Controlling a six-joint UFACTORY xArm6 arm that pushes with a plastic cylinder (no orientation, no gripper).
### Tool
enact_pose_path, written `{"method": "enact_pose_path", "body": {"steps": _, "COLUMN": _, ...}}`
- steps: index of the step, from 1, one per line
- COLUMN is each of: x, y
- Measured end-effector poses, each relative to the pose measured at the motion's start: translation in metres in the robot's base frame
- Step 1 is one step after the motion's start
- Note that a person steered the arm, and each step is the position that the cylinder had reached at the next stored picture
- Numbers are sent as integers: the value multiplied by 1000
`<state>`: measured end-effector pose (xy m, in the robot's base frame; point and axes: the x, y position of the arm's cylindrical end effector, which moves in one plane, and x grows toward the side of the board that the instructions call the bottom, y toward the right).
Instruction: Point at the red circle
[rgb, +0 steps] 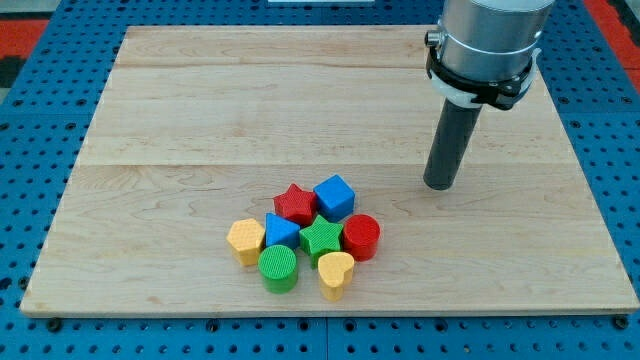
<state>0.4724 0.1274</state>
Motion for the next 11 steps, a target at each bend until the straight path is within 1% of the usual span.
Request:
{"method": "enact_pose_path", "body": {"steps": 2, "x": 5, "y": 6}}
{"method": "enact_pose_path", "body": {"steps": 3, "x": 27, "y": 38}}
{"method": "enact_pose_path", "body": {"steps": 4, "x": 80, "y": 48}}
{"method": "enact_pose_path", "body": {"steps": 5, "x": 111, "y": 40}}
{"method": "enact_pose_path", "body": {"steps": 6, "x": 110, "y": 37}}
{"method": "enact_pose_path", "body": {"steps": 7, "x": 108, "y": 50}}
{"method": "enact_pose_path", "body": {"steps": 8, "x": 108, "y": 52}}
{"method": "enact_pose_path", "body": {"steps": 9, "x": 118, "y": 54}}
{"method": "enact_pose_path", "body": {"steps": 10, "x": 129, "y": 28}}
{"method": "enact_pose_path", "body": {"steps": 11, "x": 131, "y": -26}}
